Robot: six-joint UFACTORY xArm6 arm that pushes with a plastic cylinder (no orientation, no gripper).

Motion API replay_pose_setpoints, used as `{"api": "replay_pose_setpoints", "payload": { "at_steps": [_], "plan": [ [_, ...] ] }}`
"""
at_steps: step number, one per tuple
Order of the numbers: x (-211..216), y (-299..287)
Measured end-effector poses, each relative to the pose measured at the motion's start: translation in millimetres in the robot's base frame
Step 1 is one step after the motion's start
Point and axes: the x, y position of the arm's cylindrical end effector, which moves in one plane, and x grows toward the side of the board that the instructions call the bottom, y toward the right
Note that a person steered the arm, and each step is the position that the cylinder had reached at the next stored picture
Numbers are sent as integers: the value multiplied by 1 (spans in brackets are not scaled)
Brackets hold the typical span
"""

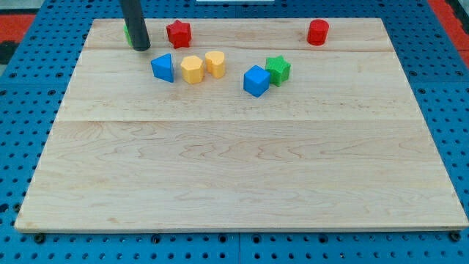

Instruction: Move the blue cube to the left center

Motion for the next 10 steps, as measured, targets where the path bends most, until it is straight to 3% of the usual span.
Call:
{"api": "replay_pose_setpoints", "payload": {
  "at_steps": [2, 4, 6, 7, 9, 10],
  "plan": [
    [-2, -24],
    [-9, 47],
    [-35, -29],
    [-36, -17],
    [-29, 120],
    [-28, 102]
  ]
}}
